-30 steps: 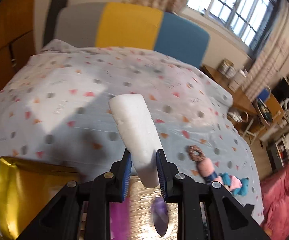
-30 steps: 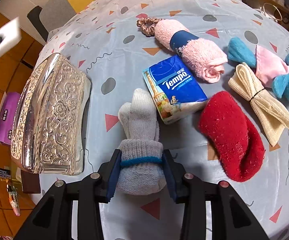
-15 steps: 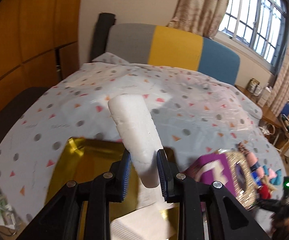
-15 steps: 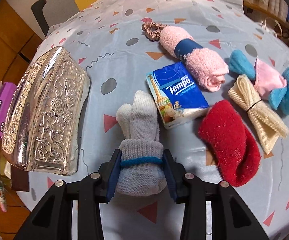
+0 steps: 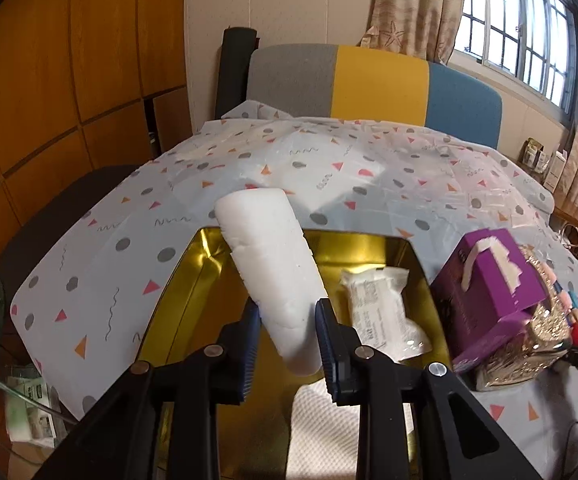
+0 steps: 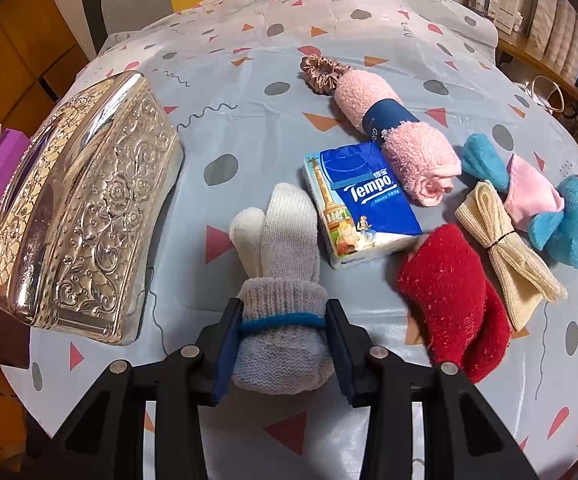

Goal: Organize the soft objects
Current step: 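Lower the soap bar into the gold tray and open the left gripper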

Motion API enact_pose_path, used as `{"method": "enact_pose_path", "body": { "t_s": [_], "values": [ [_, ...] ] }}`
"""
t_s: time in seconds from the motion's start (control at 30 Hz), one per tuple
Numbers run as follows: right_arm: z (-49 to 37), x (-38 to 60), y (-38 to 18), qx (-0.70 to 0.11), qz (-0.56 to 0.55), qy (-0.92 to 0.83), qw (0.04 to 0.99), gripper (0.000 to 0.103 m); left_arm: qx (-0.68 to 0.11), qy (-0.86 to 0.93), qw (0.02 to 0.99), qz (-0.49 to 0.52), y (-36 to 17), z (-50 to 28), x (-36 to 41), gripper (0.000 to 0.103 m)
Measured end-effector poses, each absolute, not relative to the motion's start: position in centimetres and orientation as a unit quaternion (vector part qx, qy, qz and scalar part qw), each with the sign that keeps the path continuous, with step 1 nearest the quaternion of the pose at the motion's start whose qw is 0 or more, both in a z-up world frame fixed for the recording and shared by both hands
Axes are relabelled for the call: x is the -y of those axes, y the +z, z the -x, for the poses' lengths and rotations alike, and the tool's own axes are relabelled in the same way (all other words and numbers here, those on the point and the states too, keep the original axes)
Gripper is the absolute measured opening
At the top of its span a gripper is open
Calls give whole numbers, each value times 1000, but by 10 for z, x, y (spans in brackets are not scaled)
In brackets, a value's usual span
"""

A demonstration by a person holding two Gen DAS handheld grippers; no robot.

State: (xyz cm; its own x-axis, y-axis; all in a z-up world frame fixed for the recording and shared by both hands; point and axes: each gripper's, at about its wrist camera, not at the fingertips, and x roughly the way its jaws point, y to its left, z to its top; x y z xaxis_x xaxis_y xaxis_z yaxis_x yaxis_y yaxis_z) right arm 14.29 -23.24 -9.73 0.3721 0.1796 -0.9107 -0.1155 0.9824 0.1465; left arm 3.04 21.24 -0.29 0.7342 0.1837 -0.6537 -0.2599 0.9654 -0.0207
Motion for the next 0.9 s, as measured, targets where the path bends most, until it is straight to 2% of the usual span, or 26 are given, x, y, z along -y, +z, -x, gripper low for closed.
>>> {"method": "enact_pose_path", "body": {
  "t_s": [0.47,0.53,0.6,0.73,0.9],
  "values": [
    [-136,215,-101,-546,-3,89,833,41,-364,132,920,60,-24,-36,-224,30],
    [-136,215,-101,-546,-2,89,833,41,-367,131,919,59,-27,-37,-225,35],
    [-137,216,-100,-546,0,90,833,41,-369,133,918,61,-28,-38,-225,48],
    [-136,215,-99,-545,8,90,834,41,-366,135,919,57,-27,-35,-223,53],
    [-134,212,-97,-544,15,91,834,41,-348,132,927,50,-17,-27,-217,66]
  ]
}}
